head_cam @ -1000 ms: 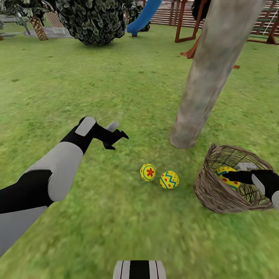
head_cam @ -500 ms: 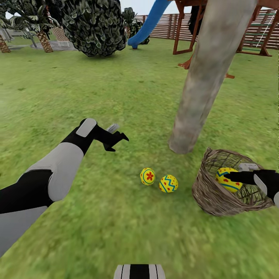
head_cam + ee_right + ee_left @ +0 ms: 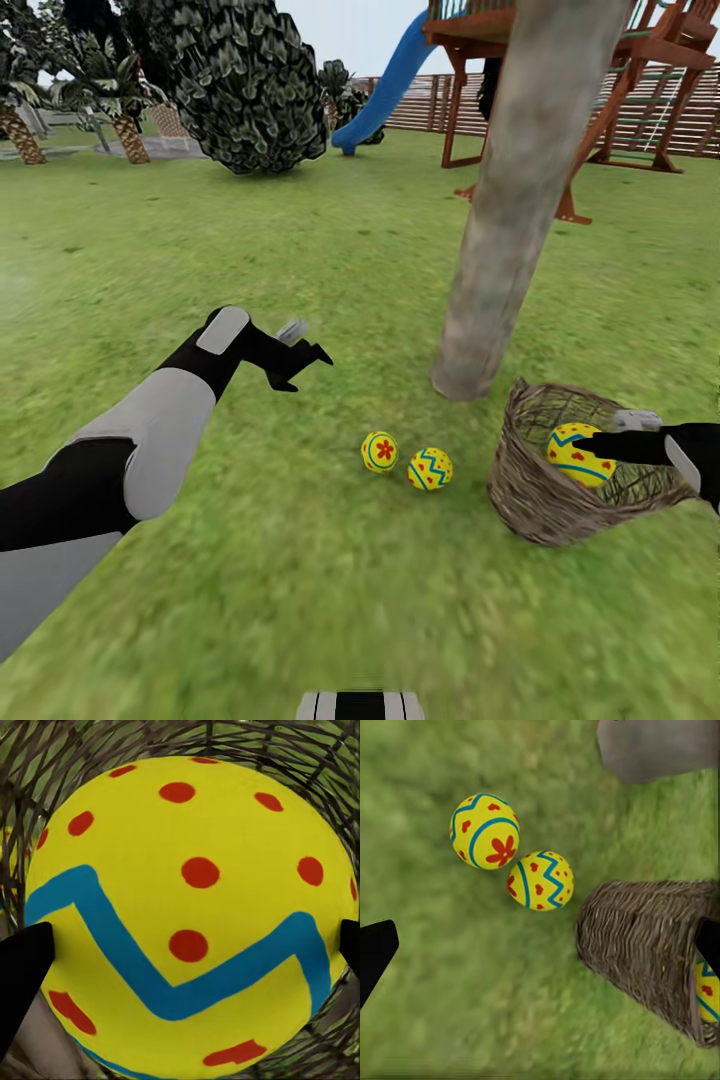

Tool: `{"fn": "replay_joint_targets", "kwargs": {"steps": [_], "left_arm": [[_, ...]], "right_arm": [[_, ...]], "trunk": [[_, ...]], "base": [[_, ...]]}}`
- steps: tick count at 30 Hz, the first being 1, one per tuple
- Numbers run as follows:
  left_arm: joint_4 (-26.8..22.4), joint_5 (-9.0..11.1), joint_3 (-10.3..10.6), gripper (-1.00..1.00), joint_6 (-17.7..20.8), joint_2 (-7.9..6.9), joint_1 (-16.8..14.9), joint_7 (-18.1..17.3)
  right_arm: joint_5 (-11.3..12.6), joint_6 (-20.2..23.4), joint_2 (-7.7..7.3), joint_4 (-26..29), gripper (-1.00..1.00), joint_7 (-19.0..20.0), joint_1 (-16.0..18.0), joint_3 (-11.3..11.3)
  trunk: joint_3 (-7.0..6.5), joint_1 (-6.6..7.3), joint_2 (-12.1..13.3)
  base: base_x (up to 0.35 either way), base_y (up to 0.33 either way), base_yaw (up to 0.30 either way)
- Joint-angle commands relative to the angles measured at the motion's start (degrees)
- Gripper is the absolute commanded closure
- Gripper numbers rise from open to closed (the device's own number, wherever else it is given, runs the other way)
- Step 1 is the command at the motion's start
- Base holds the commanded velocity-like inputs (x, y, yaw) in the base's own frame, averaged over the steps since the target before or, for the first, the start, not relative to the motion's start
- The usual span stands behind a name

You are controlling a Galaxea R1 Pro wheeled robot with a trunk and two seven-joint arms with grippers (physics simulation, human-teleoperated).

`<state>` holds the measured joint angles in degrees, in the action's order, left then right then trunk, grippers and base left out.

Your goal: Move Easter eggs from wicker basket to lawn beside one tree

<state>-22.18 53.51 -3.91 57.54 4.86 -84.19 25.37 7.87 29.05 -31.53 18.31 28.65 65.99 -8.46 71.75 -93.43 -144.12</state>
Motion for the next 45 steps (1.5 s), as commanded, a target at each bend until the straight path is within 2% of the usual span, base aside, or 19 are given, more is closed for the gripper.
{"fn": "replay_joint_targets", "kwargs": {"steps": [1,6,8,10,14,15,19,24,27,29,32,33,34,36,37,38,40,41,45], "left_arm": [[-0.1,0.3,-0.4,-1.0,0.2,0.06,0.0,0.5],[-0.1,0.2,-0.3,-1.0,0.1,0.1,0.0,0.5],[-0.1,0.1,-0.3,-1.0,0.1,0.08,0.0,0.5],[0.0,0.1,-0.3,-1.0,-0.1,0.08,0.1,0.5],[3.4,-0.5,-0.3,-1.0,-4.4,0.14,0.5,0.6],[4.8,-1.4,-0.3,-1.0,-5.9,0.14,0.5,0.6],[5.7,-3.8,-0.3,-1.0,-6.6,0.15,0.5,0.6],[5.8,-4.4,-0.3,-1.0,-6.7,0.15,0.5,0.6],[6.0,-4.5,-0.3,-1.0,-6.7,0.15,0.5,0.6],[6.5,-4.5,-0.3,-1.0,-6.7,0.13,0.5,0.6],[6.7,-4.6,-0.3,-1.0,-6.7,-0.1,0.5,0.5],[6.9,-4.6,-0.3,-1.0,-6.7,-0.17,0.5,0.5],[7.5,-4.6,-0.3,-1.0,-6.7,-0.45,0.5,0.4],[8.0,-4.6,-0.3,-1.0,-6.8,-0.62,0.7,0.4],[8.2,-4.7,-0.3,-1.0,-6.8,-0.63,1.0,0.4],[8.3,-5.1,-0.3,-1.0,-6.8,-0.68,1.2,0.4],[8.4,-6.0,-0.2,-1.0,-6.7,-0.78,1.3,0.4],[8.5,-6.7,-0.2,-1.0,-6.7,-0.86,1.4,0.4],[8.6,-8.2,-0.2,-1.0,-6.7,-2.09,2.1,0.4]], "right_arm": [[0.7,0.4,-0.16,0.1,1.0,0.0,0.0,-0.5],[0.7,0.5,-0.92,0.7,1.0,1.0,0.0,1.3],[0.7,0.5,-1.7,1.8,1.0,2.4,0.0,2.9],[0.7,0.5,-1.93,2.2,1.0,3.7,0.0,3.3],[0.8,0.5,-1.96,3.0,1.0,4.8,0.0,3.6],[0.8,2.5,-1.96,4.8,1.0,4.9,0.0,3.6],[1.7,9.1,-1.96,12.1,1.0,5.0,0.0,3.9],[2.6,16.8,-2.53,21.7,1.0,4.9,0.0,5.5],[2.7,20.7,-3.49,27.0,1.0,4.8,0.0,7.9],[2.7,24.9,-3.66,32.4,1.0,4.8,0.0,9.3],[2.7,28.9,-3.59,42.2,1.0,4.7,0.0,9.7],[2.6,29.4,-3.54,45.3,1.0,4.6,0.0,9.7],[2.5,30.2,-3.36,51.7,1.0,4.5,0.0,9.7],[2.6,30.5,-3.13,56.6,1.0,4.4,0.0,9.7],[2.6,30.5,-2.81,58.9,1.0,4.4,0.0,9.4],[2.5,30.5,-1.53,60.4,1.0,4.2,-0.1,9.0],[2.3,30.4,2.42,64.3,1.0,3.3,-0.1,8.7],[2.3,30.3,6.2,66.5,1.0,2.3,-0.2,8.4],[1.9,30.2,13.62,67.8,1.0,0.8,-1.7,7.6]], "trunk": [[-0.18,0.05,0.0],[-1.28,0.18,0.1],[-1.28,0.18,0.1],[-1.28,0.18,0.1],[-1.28,0.18,0.1],[-1.28,0.18,0.1],[-1.28,0.18,0.1],[-1.28,0.18,0.1],[-1.28,0.18,0.1],[-1.28,0.18,0.1],[-1.28,0.18,0.1],[-1.28,0.18,0.1],[-1.28,0.18,0.1],[-1.28,0.18,0.1],[-1.28,0.18,0.1],[-1.28,0.18,0.1],[-1.28,0.18,0.1],[-1.28,0.18,0.1],[-1.28,0.18,0.1]], "base": [[-0.134,0.0,0.0],[-0.028,0.0,0.0],[-0.002,0.0,0.0],[0.0,0.0,0.0],[0.0,0.0,0.0],[0.0,0.0,0.0],[0.0,0.0,0.0],[0.0,0.0,0.0],[0.0,0.0,0.0],[0.0,0.0,0.0],[0.0,0.0,0.0],[0.0,0.0,0.0],[0.0,0.0,0.0],[0.0,0.0,0.0],[0.0,0.0,0.0],[0.0,0.0,0.0],[0.0,0.0,0.0],[0.0,0.0,0.0],[0.0,0.0,0.0]]}}
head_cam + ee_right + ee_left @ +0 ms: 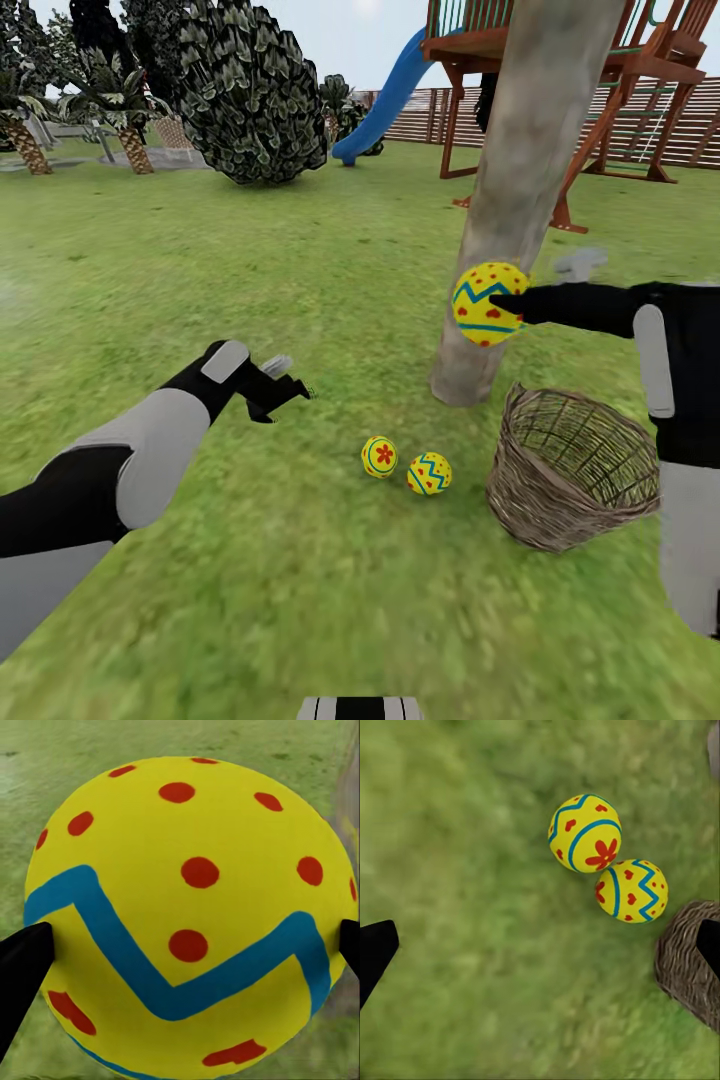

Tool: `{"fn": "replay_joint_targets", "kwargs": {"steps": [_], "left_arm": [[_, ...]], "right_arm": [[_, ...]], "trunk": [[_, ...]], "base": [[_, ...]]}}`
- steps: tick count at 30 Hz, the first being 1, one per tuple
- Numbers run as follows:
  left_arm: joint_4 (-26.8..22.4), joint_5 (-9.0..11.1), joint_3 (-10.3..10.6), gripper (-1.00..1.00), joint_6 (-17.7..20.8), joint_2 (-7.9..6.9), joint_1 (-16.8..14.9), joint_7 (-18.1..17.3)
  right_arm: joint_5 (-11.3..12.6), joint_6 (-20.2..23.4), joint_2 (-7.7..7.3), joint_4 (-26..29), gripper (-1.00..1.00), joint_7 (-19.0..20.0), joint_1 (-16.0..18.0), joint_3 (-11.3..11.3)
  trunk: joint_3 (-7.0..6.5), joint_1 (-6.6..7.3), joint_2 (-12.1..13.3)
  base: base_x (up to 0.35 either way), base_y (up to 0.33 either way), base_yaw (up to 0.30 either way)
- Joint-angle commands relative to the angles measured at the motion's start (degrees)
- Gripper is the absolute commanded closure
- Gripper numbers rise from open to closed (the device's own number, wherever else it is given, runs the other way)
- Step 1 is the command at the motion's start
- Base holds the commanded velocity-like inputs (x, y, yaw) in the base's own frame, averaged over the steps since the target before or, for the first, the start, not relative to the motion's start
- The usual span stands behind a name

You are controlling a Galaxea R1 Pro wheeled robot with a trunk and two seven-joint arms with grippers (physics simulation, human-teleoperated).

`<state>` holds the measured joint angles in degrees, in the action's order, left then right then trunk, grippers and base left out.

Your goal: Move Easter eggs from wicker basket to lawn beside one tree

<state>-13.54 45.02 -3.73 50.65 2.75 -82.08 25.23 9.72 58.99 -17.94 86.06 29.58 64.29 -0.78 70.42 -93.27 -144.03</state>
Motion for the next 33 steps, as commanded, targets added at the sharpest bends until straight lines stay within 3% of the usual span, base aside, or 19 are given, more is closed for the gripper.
{"fn": "replay_joint_targets", "kwargs": {"steps": [1,4,9,10,11,13,14,16,19,20,22,25,27,31,33], "left_arm": [[-0.1,0.2,-0.4,-1.0,0.1,-0.48,0.1,0.5],[-0.1,0.2,-0.4,-1.0,0.1,-1.88,0.4,0.5],[-0.1,0.3,-0.4,-1.0,0.1,-3.86,2.3,0.4],[-0.1,0.3,-0.4,-1.0,-1.9,-5.71,5.1,-7.3],[-0.1,0.0,-0.4,-1.0,-4.2,-7.17,7.4,-15.2],[-0.4,-3.1,-0.4,-1.0,-12.4,-8.24,11.6,-23.7],[-0.4,-5.1,-0.4,-1.0,-16.4,-8.39,13.0,-26.0],[-0.3,-11.3,-0.4,-1.0,-28.0,-8.58,17.5,-33.7],[-0.2,-14.3,-0.3,-1.0,-39.1,-8.57,23.4,-43.2],[-0.2,-14.7,-0.3,-1.0,-44.3,-8.5,25.3,-45.3],[-0.1,-15.1,-0.3,-1.0,-49.9,-8.52,28.0,-47.0],[0.2,-15.2,-0.3,-1.0,-51.8,-9.31,29.5,-49.9],[0.8,-15.3,-0.3,-1.0,-52.0,-9.66,29.7,-53.4],[0.9,-15.2,-0.3,-1.0,-51.9,-10.21,29.7,-55.6],[0.9,-14.9,-0.4,-1.0,-51.4,-11.9,29.7,-57.7]], "right_arm": [[-0.6,0.2,1.82,0.0,1.0,-1.4,-0.9,-0.3],[-1.8,-0.1,6.01,-0.1,1.0,-4.5,-4.0,-0.6],[-2.6,-1.9,12.62,-0.9,1.0,-6.5,-9.0,-0.8],[-5.3,-4.0,13.8,-2.2,1.0,-8.7,-11.7,-4.4],[-5.9,-4.5,14.57,-4.2,1.0,-10.6,-12.6,-5.6],[-6.1,-6.3,16.07,-5.7,1.0,-11.9,-14.5,-6.6],[-6.2,-7.6,16.51,-6.1,1.0,-12.1,-15.3,-6.9],[-6.3,-11.0,17.56,-7.6,1.0,-12.9,-17.2,-8.7],[-6.3,-13.9,18.56,-12.0,1.0,-13.9,-18.0,-9.9],[-6.3,-15.4,19.25,-14.7,1.0,-14.0,-18.2,-10.0],[-6.3,-19.5,20.03,-19.5,1.0,-14.2,-18.5,-10.1],[-6.4,-25.2,20.35,-22.2,1.0,-14.5,-20.7,-10.1],[-6.3,-26.8,20.44,-22.6,1.0,-15.7,-22.3,-10.1],[-6.3,-29.2,21.89,-24.3,1.0,-17.6,-23.9,-10.1],[-6.6,-30.7,22.37,-26.3,1.0,-18.8,-24.2,-10.1]], "trunk": [[0.05,0.02,0.0],[0.05,0.02,0.0],[0.05,0.02,0.0],[0.05,0.02,0.0],[0.05,0.02,0.0],[0.05,0.02,0.0],[0.05,0.02,0.0],[0.05,0.02,0.0],[0.05,0.02,0.0],[0.05,0.02,0.0],[0.05,0.02,0.0],[0.05,0.02,0.0],[0.05,0.02,0.0],[0.05,0.02,0.0],[0.05,0.02,0.0]], "base": [[0.0,0.0,0.0],[0.0,0.007,0.0],[0.0,0.206,0.0],[0.0,0.26,0.0],[0.0,0.099,0.0],[0.0,0.038,0.0],[0.0,0.017,0.0],[0.0,0.006,0.0],[0.0,0.001,0.0],[0.0,0.0,0.0],[0.0,0.0,0.0],[0.0,0.0,0.0],[0.0,0.0,0.0],[0.0,0.0,0.0],[0.0,0.0,0.0]]}}
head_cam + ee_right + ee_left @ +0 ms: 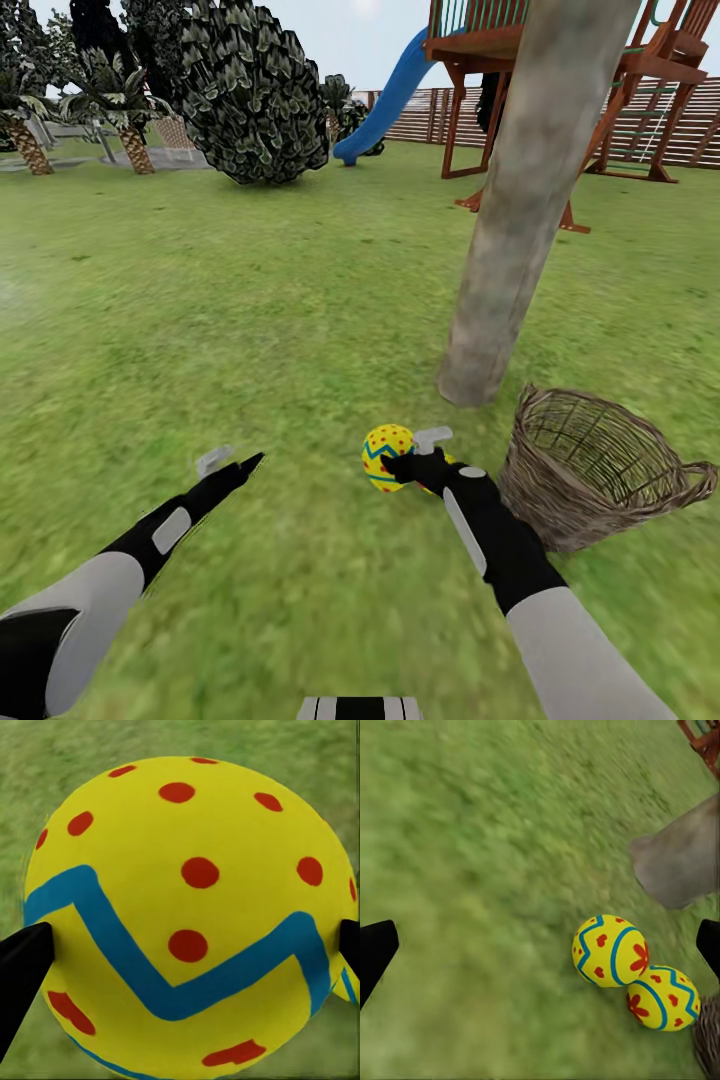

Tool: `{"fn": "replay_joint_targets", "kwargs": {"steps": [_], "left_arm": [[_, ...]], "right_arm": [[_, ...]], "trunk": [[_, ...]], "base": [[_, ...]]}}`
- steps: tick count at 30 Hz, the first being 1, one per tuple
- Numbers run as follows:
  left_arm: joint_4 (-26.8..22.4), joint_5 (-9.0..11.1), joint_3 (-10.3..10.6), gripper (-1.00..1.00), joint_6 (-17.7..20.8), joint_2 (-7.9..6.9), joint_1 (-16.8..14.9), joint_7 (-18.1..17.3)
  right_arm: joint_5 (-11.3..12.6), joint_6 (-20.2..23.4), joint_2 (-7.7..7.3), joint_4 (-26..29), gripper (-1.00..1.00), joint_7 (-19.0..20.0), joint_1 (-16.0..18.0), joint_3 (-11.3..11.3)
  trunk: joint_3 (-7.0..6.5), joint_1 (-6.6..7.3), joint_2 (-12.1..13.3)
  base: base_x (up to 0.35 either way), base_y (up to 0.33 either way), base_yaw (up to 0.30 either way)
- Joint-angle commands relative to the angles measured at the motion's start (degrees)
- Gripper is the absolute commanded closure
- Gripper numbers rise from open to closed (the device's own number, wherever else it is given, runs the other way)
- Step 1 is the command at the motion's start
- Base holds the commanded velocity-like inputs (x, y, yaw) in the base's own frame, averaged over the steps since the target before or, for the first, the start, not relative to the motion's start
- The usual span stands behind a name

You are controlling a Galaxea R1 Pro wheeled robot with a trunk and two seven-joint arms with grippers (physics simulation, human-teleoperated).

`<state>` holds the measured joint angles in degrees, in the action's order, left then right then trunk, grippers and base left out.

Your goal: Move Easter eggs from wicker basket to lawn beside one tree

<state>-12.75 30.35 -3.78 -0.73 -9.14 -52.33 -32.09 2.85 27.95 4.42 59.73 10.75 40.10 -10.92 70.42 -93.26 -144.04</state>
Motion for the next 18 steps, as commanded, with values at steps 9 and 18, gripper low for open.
{"fn": "replay_joint_targets", "kwargs": {"steps": [9,18], "left_arm": [[0.5,0.4,-0.4,-1.0,5.8,-3.34,-0.1,-5.7],[1.2,0.4,-0.4,-1.0,5.4,-3.1,0.0,-5.7]], "right_arm": [[-5.3,-13.4,0.81,-10.7,1.0,-6.3,-0.1,-0.8],[-6.8,-27.3,3.28,-22.0,1.0,-10.1,-0.1,-0.6]], "trunk": [[0.04,0.01,0.0],[0.04,0.01,0.0]], "base": [[0.0,0.0,0.0],[0.0,0.155,0.0]]}}
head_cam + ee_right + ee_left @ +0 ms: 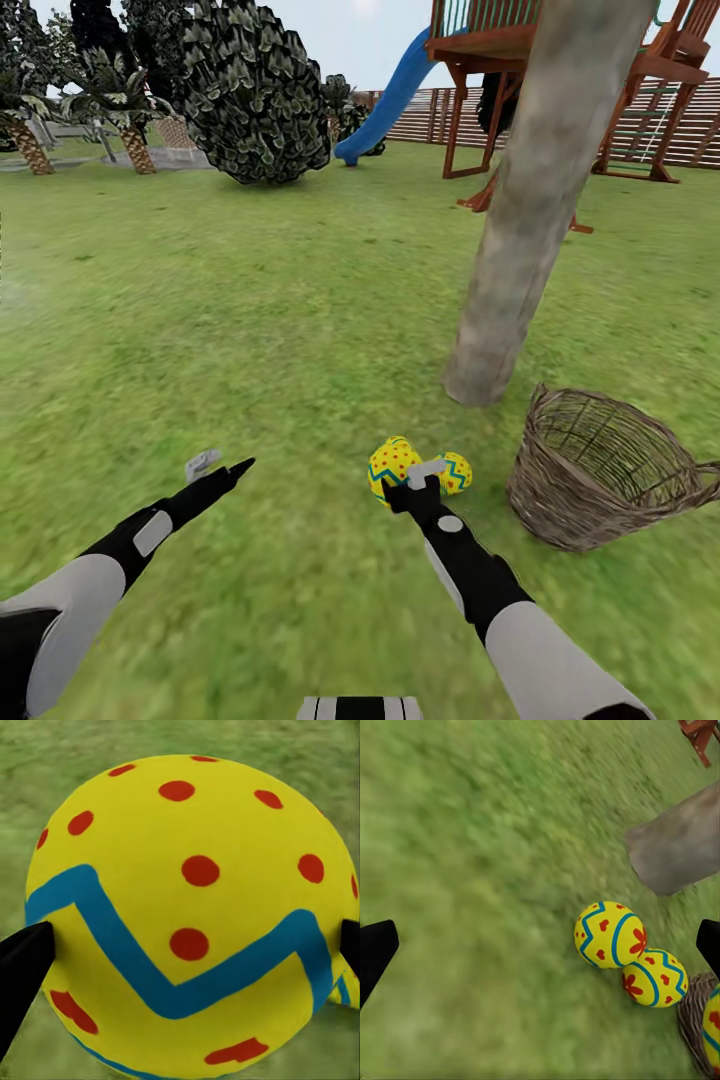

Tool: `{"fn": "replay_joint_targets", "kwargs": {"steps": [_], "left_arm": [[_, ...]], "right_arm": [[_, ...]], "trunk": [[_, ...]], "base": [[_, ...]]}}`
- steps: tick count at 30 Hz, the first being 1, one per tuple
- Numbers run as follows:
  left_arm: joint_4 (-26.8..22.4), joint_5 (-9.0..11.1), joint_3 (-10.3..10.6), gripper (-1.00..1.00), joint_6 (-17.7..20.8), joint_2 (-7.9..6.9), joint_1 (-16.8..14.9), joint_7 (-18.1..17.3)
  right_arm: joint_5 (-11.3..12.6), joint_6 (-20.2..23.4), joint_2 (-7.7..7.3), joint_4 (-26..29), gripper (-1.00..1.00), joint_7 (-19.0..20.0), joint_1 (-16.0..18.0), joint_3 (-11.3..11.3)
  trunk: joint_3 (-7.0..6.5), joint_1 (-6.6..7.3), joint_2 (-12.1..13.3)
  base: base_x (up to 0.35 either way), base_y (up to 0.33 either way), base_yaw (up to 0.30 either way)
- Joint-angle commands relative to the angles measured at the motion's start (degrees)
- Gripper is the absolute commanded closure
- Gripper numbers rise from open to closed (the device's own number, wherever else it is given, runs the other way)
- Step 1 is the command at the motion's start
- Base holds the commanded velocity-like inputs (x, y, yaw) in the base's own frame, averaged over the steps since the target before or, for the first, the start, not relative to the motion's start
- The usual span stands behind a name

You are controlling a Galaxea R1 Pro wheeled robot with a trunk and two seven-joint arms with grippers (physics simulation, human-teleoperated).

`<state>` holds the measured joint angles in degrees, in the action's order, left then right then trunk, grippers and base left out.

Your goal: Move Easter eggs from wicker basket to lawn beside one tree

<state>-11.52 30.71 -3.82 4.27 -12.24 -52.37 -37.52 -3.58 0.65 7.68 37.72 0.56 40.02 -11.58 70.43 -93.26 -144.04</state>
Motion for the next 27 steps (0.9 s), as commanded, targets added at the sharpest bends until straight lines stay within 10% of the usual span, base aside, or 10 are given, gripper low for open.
{"fn": "replay_joint_targets", "kwargs": {"steps": [1,27], "left_arm": [[0.0,0.0,-0.4,-1.0,0.4,0.08,0.0,-0.3],[2.0,0.1,-0.5,-1.0,0.6,0.12,0.0,-0.2]], "right_arm": [[-0.3,-1.3,0.08,-0.6,1.0,0.1,0.0,0.0],[-0.3,-8.4,0.24,-2.6,1.0,0.1,0.0,-0.3]], "trunk": [[0.04,0.01,0.0],[0.04,0.01,0.0]], "base": [[0.0,0.297,0.0],[0.201,0.24,0.0]]}}
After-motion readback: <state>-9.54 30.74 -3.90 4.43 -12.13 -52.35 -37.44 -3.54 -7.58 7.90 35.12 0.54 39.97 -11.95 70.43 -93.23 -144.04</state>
